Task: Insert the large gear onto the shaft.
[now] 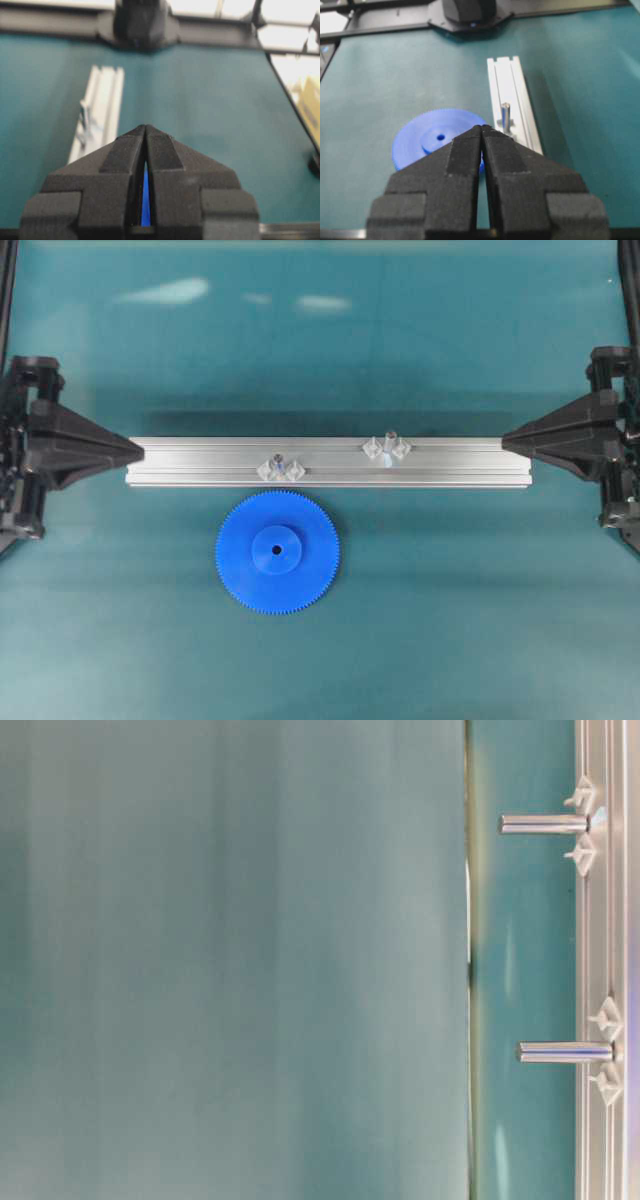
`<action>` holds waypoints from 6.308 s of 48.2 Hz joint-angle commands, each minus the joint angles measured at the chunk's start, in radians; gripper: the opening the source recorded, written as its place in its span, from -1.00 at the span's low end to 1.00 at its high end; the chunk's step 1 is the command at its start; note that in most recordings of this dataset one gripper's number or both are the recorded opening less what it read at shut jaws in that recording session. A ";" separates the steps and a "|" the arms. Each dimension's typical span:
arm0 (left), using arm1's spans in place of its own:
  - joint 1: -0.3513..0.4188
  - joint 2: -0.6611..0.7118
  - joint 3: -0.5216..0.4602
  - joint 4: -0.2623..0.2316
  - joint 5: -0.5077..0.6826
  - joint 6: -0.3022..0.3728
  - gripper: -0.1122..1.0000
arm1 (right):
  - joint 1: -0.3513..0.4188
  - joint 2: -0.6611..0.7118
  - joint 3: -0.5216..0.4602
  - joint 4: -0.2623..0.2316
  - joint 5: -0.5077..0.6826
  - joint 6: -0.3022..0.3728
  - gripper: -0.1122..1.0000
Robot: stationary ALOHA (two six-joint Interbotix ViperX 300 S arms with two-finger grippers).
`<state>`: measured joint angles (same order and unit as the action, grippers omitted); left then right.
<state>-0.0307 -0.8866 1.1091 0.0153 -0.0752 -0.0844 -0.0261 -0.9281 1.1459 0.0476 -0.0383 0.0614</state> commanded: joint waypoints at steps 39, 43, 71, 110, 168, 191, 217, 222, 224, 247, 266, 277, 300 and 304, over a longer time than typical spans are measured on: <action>-0.067 0.405 -0.293 0.003 0.353 0.046 -0.79 | -0.003 0.141 -0.067 -0.006 0.229 0.009 -0.64; -0.066 0.448 -0.328 0.003 0.380 0.032 -0.79 | -0.003 0.155 -0.071 -0.005 0.229 0.009 -0.64; -0.089 0.698 -0.506 0.003 0.545 -0.029 -0.79 | -0.017 0.184 -0.075 -0.014 0.285 0.008 -0.64; -0.121 0.986 -0.706 0.003 0.690 -0.029 -0.79 | -0.017 0.181 -0.055 -0.012 0.278 0.009 -0.64; -0.120 1.057 -0.787 0.003 0.796 -0.031 -0.79 | -0.017 0.179 -0.043 -0.012 0.249 0.011 -0.64; -0.120 1.060 -0.790 0.006 0.790 -0.002 0.46 | -0.017 0.178 -0.040 -0.012 0.249 0.011 -0.64; -0.089 1.080 -0.796 0.008 0.793 0.005 0.88 | -0.017 0.135 -0.018 -0.009 0.249 0.015 -0.64; -0.086 1.081 -0.799 0.008 0.796 0.006 0.88 | -0.017 0.110 -0.015 -0.009 0.253 0.015 -0.64; -0.086 1.081 -0.798 0.006 0.796 0.006 0.88 | -0.017 0.104 -0.012 -0.009 0.253 0.015 -0.64; -0.101 1.098 -0.799 0.008 0.790 -0.005 0.88 | -0.017 0.078 0.005 -0.008 0.272 0.061 -0.64; -0.101 1.121 -0.793 0.006 0.782 -0.015 0.88 | -0.017 0.077 0.005 -0.008 0.270 0.061 -0.64; -0.101 1.126 -0.781 0.006 0.779 -0.017 0.88 | -0.017 0.078 0.006 -0.008 0.270 0.061 -0.64; -0.112 1.127 -0.772 0.006 0.781 -0.012 0.88 | -0.018 0.077 0.006 -0.008 0.270 0.061 -0.64; -0.115 1.127 -0.773 0.006 0.781 -0.012 0.88 | -0.017 0.078 0.008 -0.008 0.270 0.063 -0.64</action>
<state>-0.1335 0.2424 0.3390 0.0184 0.7026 -0.0966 -0.0414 -0.8544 1.1612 0.0383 0.2408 0.1120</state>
